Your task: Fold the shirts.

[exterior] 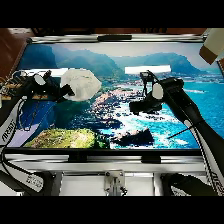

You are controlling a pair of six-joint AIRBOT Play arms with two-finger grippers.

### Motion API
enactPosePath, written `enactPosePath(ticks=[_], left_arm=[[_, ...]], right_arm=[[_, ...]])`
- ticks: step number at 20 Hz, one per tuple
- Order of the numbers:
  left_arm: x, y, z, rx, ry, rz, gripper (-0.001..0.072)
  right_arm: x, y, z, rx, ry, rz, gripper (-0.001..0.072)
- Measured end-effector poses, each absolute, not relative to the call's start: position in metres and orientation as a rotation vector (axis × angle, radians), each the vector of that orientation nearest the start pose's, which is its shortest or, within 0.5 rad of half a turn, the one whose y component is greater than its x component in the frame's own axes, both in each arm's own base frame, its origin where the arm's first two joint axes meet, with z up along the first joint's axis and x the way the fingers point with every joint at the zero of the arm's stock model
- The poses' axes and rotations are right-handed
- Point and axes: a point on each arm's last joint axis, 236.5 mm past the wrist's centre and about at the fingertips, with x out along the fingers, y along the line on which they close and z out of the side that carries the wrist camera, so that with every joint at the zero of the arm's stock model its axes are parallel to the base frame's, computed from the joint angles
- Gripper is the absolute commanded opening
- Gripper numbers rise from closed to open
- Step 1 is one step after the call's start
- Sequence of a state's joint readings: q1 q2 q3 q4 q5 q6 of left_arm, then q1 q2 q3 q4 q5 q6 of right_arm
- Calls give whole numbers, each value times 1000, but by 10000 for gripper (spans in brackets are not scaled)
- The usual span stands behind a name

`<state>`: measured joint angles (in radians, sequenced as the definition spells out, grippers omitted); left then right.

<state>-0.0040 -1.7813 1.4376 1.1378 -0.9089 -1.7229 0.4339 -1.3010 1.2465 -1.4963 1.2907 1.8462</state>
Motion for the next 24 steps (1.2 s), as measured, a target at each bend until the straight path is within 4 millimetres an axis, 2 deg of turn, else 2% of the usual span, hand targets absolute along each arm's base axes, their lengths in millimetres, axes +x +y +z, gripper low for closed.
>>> enactPosePath(ticks=[1, 2, 3, 6, 8, 9, 10, 11, 13, 14, 16, 17, 18, 19, 21, 22, 24], left_arm=[[510, -86, -84, -582, 1229, -44, 417], [513, -89, -85, -589, 1215, -45, 159], [519, -91, -84, -601, 1194, -43, 38], [533, -97, -67, -611, 1129, -68, 37], [545, -103, -29, -565, 1040, -128, 36], [549, -108, -1, -531, 985, -167, 36], [550, -118, 38, -495, 910, -221, 37], [546, -130, 84, -462, 824, -278, 36], [520, -153, 177, -404, 658, -383, 37], [497, -167, 227, -380, 567, -443, 37], [440, -191, 312, -337, 405, -551, 36], [408, -200, 346, -321, 336, -602, 36], [380, -207, 370, -312, 286, -645, 36], [353, -214, 385, -305, 253, -686, 37], [319, -224, 388, -314, 257, -738, 36], [310, -231, 377, -322, 285, -757, 37], [301, -250, 335, -332, 393, -788, 37]], right_arm=[[332, 174, 23, 5, 1380, 227, 521], [332, 175, 23, 10, 1381, 230, 522], [331, 176, 23, 16, 1383, 234, 522], [329, 178, 23, 22, 1390, 244, 518], [329, 180, 31, 23, 1375, 255, 502], [331, 180, 41, 24, 1351, 265, 502], [334, 181, 56, 30, 1311, 275, 502], [339, 179, 76, 29, 1252, 279, 502], [346, 167, 126, 12, 1105, 271, 502], [348, 159, 154, 5, 1025, 260, 502], [342, 137, 213, -3, 859, 231, 502], [334, 125, 240, 1, 782, 214, 502], [325, 114, 264, 13, 716, 200, 502], [314, 103, 285, 31, 656, 186, 502], [292, 87, 311, 75, 587, 163, 502], [282, 80, 318, 94, 573, 152, 502], [268, 72, 314, 111, 603, 132, 502]])
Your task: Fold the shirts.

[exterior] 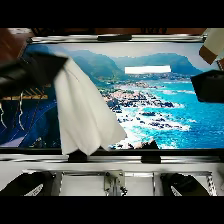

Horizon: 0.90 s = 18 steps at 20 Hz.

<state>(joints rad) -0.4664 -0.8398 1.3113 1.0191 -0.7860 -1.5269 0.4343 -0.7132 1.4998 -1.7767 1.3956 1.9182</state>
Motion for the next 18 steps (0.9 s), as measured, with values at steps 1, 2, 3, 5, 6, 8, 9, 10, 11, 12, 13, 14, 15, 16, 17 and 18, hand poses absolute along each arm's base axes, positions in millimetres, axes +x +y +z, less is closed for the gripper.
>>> enactPosePath(ticks=[1, 2, 3, 5, 6, 8, 9, 10, 11, 12, 13, 14, 15, 16, 17, 18], left_arm=[[299, -260, 305, -330, 465, -797, 37], [298, -271, 275, -330, 526, -802, 37], [296, -283, 239, -324, 601, -805, 43], [291, -304, 171, -322, 742, -794, 621], [289, -311, 143, -332, 806, -778, 718], [286, -315, 100, -344, 924, -739, 717], [285, -310, 86, -338, 977, -718, 716], [285, -299, 73, -313, 1029, -688, 717], [287, -279, 62, -275, 1082, -646, 717], [287, -253, 49, -226, 1148, -593, 716], [284, -225, 37, -177, 1214, -537, 716], [281, -195, 27, -139, 1270, -482, 716], [274, -163, 16, -120, 1333, -424, 716], [264, -139, 7, -122, 1392, -381, 716], [255, -122, -2, -139, 1433, -353, 716], [245, -110, -13, -170, 1476, -330, 717]], right_arm=[[263, 69, 306, 112, 641, 119, 502], [259, 67, 295, 105, 685, 108, 502], [257, 67, 281, 99, 734, 95, 503], [260, 70, 242, 80, 847, 70, 504], [262, 74, 216, 66, 918, 63, 505], [261, 86, 164, 50, 1056, 67, 505], [261, 93, 140, 43, 1119, 76, 505], [256, 100, 115, 28, 1196, 94, 505], [251, 105, 94, 10, 1266, 114, 505], [244, 110, 73, -15, 1335, 136, 505], [238, 112, 58, -41, 1390, 156, 506], [232, 115, 43, -63, 1441, 182, 507], [224, 119, 29, -77, 1490, 216, 507], [217, 125, 17, -80, 1528, 255, 506], [212, 132, 7, -73, 1556, 293, 507], [205, 140, -3, -59, 1584, 334, 506]])
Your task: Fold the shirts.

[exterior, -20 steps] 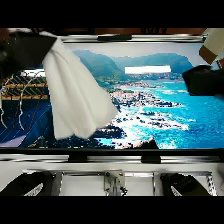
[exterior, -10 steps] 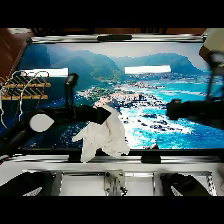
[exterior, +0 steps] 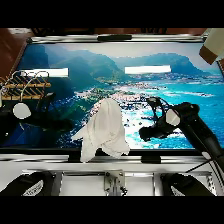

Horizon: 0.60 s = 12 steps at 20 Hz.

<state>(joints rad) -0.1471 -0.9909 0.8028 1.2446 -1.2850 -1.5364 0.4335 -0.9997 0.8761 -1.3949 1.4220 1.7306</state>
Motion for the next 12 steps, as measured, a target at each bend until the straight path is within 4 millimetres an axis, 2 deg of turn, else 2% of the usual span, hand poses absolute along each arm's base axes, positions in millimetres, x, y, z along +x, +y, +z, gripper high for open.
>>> enactPosePath(ticks=[2, 4, 7, 12], left_arm=[[229, -99, -33, -244, 1532, -307, 717], [222, -99, -52, -316, 1549, -298, 716], [225, -111, -69, -415, 1537, -321, 715], [240, -128, -85, -535, 1507, -354, 698]], right_arm=[[193, 159, -18, -3, 1634, 415, 506], [185, 176, -29, 58, 1674, 472, 506], [181, 193, -40, 129, 1711, 513, 507], [180, 207, -58, 202, 1771, 519, 507]])
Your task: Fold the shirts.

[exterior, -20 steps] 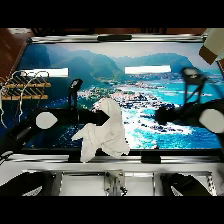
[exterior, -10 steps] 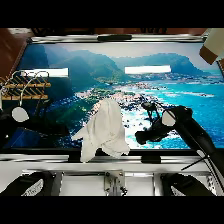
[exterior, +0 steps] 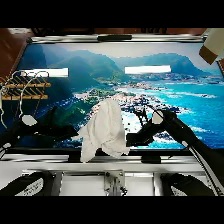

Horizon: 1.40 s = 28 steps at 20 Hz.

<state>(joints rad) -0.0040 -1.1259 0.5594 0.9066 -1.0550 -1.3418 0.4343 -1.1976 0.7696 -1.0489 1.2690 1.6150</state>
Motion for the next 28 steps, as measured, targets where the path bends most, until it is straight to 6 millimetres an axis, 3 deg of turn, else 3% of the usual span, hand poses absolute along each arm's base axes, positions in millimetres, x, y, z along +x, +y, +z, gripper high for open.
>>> enactPosePath(ticks=[1, 2, 3, 5, 7, 8, 12, 13, 15, 20, 22, 24, 26, 28], left_arm=[[243, -129, -88, -548, 1502, -357, 697], [245, -132, -90, -566, 1500, -363, 616], [246, -134, -92, -575, 1501, -372, 438], [247, -137, -97, -573, 1499, -395, 359], [251, -140, -99, -567, 1483, -415, 122], [251, -141, -99, -564, 1480, -428, 55], [252, -146, -95, -530, 1464, -492, 38], [253, -147, -93, -525, 1457, -502, 38], [257, -147, -89, -511, 1441, -520, 37], [277, -149, -64, -476, 1355, -551, 36], [296, -149, -39, -445, 1271, -568, 36], [321, -149, 6, -399, 1140, -591, 36], [351, -145, 76, -337, 952, -610, 36], [373, -137, 171, -265, 719, -611, 35]], right_arm=[[179, 211, -60, 220, 1784, 519, 507], [179, 214, -63, 231, 1791, 520, 507], [180, 218, -66, 242, 1790, 522, 507], [181, 225, -74, 242, 1791, 531, 507], [179, 231, -82, 229, 1801, 539, 507], [177, 234, -88, 222, 1808, 539, 508], [170, 244, -102, 206, 1837, 548, 504], [169, 249, -104, 221, 1840, 551, 474], [174, 255, -109, 233, 1814, 544, 61], [188, 262, -107, 258, 1755, 525, 64], [196, 261, -90, 208, 1705, 564, 65], [204, 247, -60, 68, 1639, 603, 64], [226, 223, -20, -91, 1512, 577, 65], [261, 188, 45, -227, 1301, 476, 64]])
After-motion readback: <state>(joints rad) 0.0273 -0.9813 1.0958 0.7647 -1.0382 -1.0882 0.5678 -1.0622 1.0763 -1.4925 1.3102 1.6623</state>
